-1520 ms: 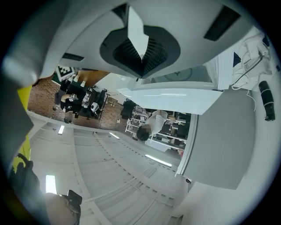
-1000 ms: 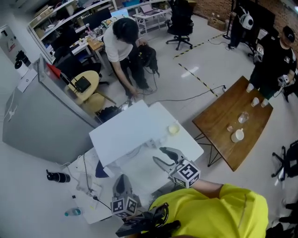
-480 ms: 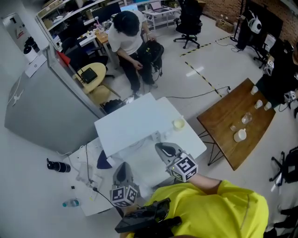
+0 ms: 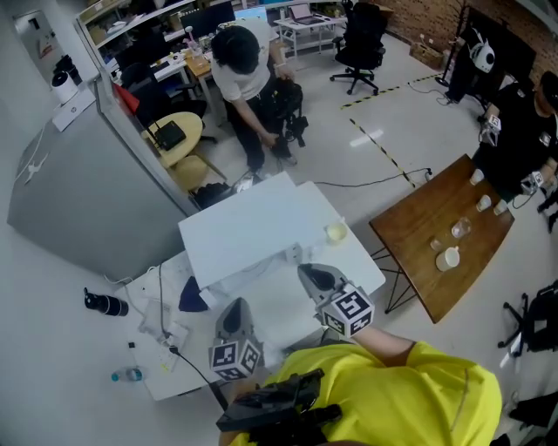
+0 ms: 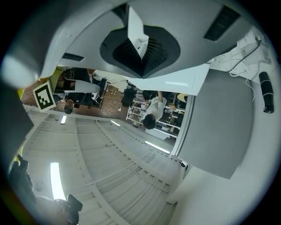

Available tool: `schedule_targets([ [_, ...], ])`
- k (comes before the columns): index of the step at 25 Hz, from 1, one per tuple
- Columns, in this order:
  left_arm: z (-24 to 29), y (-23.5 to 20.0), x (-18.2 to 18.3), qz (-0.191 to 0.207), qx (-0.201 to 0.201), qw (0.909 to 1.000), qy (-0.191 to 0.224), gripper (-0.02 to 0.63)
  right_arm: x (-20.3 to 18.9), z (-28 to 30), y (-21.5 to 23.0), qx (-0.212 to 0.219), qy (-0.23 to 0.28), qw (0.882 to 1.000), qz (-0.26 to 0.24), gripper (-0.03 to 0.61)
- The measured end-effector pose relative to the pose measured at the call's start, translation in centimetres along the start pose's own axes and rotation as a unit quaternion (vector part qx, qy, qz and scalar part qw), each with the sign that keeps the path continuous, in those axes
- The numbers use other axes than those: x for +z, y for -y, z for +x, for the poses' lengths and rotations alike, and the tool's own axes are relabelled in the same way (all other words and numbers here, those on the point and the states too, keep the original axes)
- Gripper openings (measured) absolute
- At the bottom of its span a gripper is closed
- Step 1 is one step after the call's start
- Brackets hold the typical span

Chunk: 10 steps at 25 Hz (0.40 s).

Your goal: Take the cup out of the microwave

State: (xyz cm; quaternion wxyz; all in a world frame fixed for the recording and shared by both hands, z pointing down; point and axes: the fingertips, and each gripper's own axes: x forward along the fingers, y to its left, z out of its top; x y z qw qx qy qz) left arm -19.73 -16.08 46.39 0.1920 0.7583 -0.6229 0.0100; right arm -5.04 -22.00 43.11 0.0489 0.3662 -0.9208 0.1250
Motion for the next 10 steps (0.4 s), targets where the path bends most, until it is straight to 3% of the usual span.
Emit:
schedule_targets([
  [10, 0.8, 0.5, -1.0, 0.003, -0.014, 0.9999, -0.009, -0.008, -1.1, 0.3, -0.3, 0.006, -0.012, 1.000, -0.002, 0.003],
])
